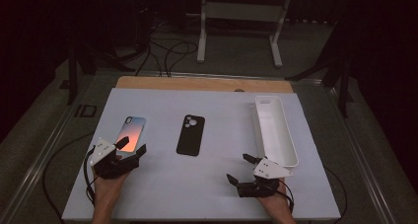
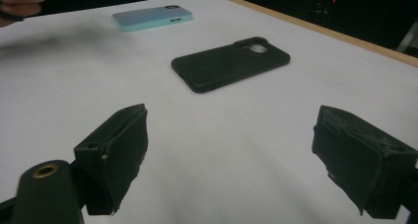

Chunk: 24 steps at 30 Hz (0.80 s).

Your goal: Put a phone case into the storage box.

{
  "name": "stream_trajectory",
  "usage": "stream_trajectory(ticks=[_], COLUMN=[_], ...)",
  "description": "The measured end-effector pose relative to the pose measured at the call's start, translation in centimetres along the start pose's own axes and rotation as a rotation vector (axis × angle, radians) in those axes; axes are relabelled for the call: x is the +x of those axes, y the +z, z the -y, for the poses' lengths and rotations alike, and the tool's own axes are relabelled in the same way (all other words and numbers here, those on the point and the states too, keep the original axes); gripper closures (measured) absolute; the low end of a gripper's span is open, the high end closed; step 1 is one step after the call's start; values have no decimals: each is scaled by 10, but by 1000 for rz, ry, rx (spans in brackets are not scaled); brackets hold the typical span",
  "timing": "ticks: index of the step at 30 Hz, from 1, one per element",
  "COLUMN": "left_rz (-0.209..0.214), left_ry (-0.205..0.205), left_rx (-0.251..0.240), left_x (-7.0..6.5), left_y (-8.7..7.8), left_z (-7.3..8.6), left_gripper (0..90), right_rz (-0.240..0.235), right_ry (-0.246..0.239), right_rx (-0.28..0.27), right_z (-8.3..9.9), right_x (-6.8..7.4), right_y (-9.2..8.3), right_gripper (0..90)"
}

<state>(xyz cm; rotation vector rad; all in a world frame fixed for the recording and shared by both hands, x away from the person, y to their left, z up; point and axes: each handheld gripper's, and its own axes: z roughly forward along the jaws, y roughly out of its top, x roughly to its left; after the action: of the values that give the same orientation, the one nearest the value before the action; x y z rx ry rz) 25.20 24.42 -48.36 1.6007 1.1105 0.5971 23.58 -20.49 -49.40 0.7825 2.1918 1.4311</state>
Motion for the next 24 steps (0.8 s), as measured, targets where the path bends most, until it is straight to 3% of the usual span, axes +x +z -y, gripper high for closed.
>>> stream_trajectory(ticks=[4, 6, 9, 13, 21, 24], left_rz=[4, 17, 10, -5, -49, -83], left_ry=[8, 40, 49, 46, 102, 125], left_rx=[-13, -3, 2, 23, 98, 167], left_x=[0, 0, 0, -1, -7, -7], left_y=[-10, -14, -15, -13, -6, 2], left_z=[4, 5, 5, 4, 2, -1], left_gripper=[143, 85, 7, 0, 0, 1], right_rz=[4, 6, 7, 9, 12, 13], right_ry=[5, 2, 0, -5, -9, -5], right_rx=[-5, -3, -7, -9, -12, -11], right_z=[0, -1, -1, -1, -1, -1], right_x=[-2, -3, -3, -4, -6, -6], right_y=[-1, -1, -2, -3, -5, -5], right_gripper=[138, 138, 138, 138, 138, 138])
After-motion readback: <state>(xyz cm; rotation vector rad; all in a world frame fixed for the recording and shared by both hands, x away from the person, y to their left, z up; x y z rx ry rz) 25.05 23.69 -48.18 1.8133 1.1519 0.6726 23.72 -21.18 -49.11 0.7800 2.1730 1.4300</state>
